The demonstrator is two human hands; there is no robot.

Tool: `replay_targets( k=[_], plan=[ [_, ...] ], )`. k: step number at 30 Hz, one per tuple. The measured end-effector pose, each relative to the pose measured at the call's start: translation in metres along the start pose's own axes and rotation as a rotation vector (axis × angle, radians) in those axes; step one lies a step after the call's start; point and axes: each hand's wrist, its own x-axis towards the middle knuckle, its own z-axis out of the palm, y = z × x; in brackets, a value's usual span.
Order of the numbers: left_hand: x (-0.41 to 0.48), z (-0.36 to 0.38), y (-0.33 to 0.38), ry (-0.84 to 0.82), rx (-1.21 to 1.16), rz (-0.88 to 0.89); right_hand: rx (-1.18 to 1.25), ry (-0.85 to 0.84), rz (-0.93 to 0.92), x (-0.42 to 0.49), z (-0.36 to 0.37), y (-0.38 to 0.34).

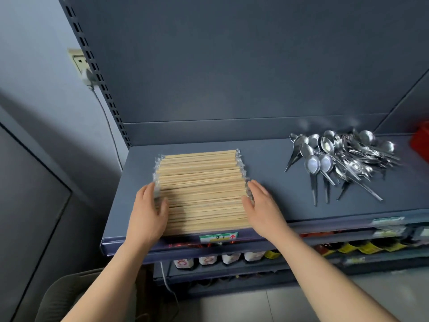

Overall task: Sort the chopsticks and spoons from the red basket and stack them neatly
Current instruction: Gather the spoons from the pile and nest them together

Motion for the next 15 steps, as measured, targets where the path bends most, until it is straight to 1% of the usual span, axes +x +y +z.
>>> replay_targets(
  k=[2,3,5,8,12,15],
  plan=[
    [0.001,0.005,0.002,-0.005,-0.098,-0.043,0.184,0.005,0.088,0.001,-0.004,0.006],
    [0.001,0.007,0.004,-0.014,-0.102,-0.056,0.227,-0.022,0.105,0.001,-0.004,0.009],
    [0.002,0.011,0.005,-0.022,-0.057,-0.069,0.248,-0.075,0.081,0.003,-0.001,0.012],
    [0.007,0.014,0.01,-0.015,0.056,-0.083,0.278,-0.105,0.046,0.01,0.0,0.015],
    [0.023,0.024,0.038,0.132,0.35,-0.022,0.198,-0.079,-0.02,0.031,-0.027,0.036],
    [0.033,0.05,0.087,0.189,0.365,0.043,0.076,-0.047,-0.117,0.047,-0.068,0.066]
  ],
)
